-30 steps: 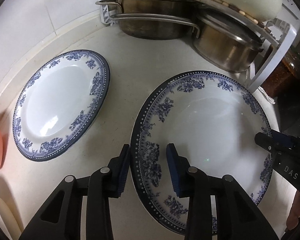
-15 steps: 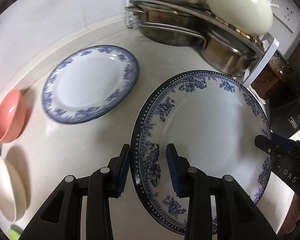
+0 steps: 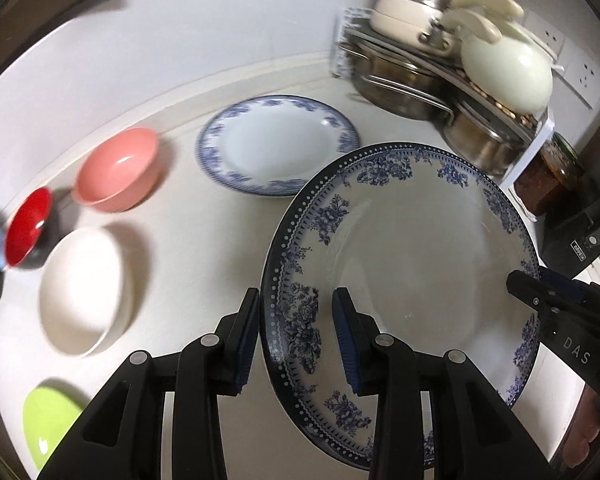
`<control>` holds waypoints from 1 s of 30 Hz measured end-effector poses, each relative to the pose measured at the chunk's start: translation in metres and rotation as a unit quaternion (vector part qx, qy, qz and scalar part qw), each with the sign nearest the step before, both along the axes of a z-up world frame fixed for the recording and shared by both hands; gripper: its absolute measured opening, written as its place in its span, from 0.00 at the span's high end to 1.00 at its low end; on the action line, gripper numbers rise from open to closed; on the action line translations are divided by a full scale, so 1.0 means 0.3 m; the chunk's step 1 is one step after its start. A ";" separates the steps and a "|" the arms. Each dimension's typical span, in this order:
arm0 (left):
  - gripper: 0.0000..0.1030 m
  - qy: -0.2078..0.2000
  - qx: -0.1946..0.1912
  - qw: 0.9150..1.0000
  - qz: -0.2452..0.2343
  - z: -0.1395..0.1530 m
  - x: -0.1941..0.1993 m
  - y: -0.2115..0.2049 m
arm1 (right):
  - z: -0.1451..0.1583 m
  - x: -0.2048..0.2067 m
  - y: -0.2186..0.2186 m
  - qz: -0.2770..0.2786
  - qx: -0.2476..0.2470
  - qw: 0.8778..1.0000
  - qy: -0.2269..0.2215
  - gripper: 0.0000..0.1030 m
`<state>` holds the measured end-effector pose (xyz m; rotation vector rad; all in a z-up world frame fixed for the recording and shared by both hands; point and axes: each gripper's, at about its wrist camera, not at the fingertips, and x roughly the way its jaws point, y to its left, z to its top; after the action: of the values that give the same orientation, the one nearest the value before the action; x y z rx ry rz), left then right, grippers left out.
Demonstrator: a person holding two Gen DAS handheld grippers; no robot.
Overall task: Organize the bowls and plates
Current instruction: 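Carry the blue-and-white plate over the green plate and lower it on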
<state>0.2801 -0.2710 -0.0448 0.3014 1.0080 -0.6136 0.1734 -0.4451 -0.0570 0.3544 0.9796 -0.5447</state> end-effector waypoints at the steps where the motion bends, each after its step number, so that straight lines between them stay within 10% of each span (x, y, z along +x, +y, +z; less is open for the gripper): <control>1: 0.65 -0.003 0.000 1.000 0.008 0.010 -0.005 0.035 | 0.007 0.002 0.017 0.005 -0.001 1.000 -0.001 0.62; 30: 0.65 -0.018 0.005 0.975 0.223 0.070 -0.060 0.824 | 0.060 0.151 0.672 0.222 -0.001 0.975 -0.019 0.62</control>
<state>0.2619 -0.0237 -0.0239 0.0872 1.0021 -0.1946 0.2189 -0.2434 -0.0391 0.1350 0.9833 -0.1316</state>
